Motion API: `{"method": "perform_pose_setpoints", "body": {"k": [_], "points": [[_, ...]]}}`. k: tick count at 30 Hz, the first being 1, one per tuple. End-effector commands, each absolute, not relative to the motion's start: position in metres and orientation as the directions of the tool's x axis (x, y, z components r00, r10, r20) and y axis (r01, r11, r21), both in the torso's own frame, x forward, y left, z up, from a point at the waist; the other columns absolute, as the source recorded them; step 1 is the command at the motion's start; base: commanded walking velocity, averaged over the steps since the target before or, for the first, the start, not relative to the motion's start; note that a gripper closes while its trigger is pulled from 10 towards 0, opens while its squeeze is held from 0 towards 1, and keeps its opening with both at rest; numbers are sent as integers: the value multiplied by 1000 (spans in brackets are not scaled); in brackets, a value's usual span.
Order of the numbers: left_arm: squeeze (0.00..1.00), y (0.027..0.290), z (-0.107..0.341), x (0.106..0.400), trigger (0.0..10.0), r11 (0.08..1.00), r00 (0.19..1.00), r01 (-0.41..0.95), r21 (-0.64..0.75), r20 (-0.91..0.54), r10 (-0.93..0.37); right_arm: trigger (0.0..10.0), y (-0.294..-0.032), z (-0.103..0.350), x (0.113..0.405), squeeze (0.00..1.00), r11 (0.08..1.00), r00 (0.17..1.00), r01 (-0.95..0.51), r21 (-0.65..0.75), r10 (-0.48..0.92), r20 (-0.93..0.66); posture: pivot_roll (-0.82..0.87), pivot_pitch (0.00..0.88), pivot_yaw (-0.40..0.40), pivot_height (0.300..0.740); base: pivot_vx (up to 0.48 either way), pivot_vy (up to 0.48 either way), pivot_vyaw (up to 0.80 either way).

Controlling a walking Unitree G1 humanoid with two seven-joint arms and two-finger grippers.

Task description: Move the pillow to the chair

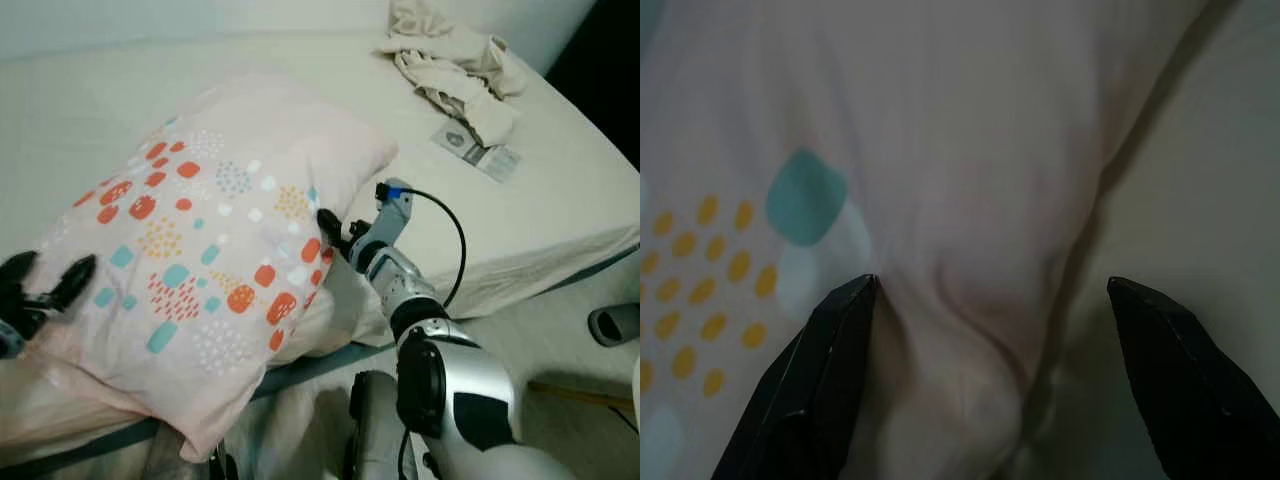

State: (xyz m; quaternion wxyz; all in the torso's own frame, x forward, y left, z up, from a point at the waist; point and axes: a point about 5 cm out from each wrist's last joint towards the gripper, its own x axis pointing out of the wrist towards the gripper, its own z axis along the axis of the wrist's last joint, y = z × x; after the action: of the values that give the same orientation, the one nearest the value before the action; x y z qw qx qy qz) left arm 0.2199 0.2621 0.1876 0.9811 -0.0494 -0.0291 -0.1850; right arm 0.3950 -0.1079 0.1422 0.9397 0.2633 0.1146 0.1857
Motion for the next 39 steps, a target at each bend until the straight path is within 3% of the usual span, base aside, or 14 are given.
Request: {"method": "perform_pose_setpoints", "body": {"k": [1, 5, 6, 7, 8, 17, 30, 39], "points": [[0, 246, 186, 214, 10000, 873, 882, 471, -129, 68, -466, 10000, -103, 131, 390, 0, 790, 886, -285, 543, 433, -164, 151, 308, -130, 590, 0, 0, 0], [0, 237, 184, 210, 10000, 841, 851, 523, -141, 44, -523, 10000, -103, 132, 390, 0, 778, 884, -290, 557, 441, -155, 151, 309, -129, 590, 0, 0, 0], [0, 237, 183, 210, 10000, 841, 851, 523, -138, 37, -524, 7333, -103, 133, 391, 0, 771, 882, -300, 562, 449, -145, 151, 310, -127, 590, 0, 0, 0], [0, 238, 183, 210, 10000, 842, 852, 522, -136, 32, -523, 7333, -102, 135, 391, 0, 765, 880, -307, 566, 454, -138, 150, 309, -126, 590, 0, 0, 0], [0, 239, 183, 210, 10000, 844, 854, 519, -134, 28, -520, 0, -102, 136, 391, 0, 762, 880, -311, 568, 457, -131, 149, 308, -125, 590, 0, 0, 0], [0, 244, 186, 213, 10000, 856, 864, 501, -127, 21, -503, 0, -104, 136, 391, 0, 754, 883, -319, 574, 457, -109, 146, 305, -114, 590, 0, 0, 0], [0, 248, 187, 218, 10000, 867, 873, 487, -106, 12, -488, 0, -120, 132, 393, 0, 831, 935, -215, 513, 328, -138, 141, 299, -100, 590, 0, 0, 0], [0, 247, 188, 218, 10000, 868, 873, 487, -98, 14, -488, 0, -97, 129, 387, 0, 841, 948, -234, 488, 309, -79, 138, 290, -112, 590, 0, 0, 0]]}}
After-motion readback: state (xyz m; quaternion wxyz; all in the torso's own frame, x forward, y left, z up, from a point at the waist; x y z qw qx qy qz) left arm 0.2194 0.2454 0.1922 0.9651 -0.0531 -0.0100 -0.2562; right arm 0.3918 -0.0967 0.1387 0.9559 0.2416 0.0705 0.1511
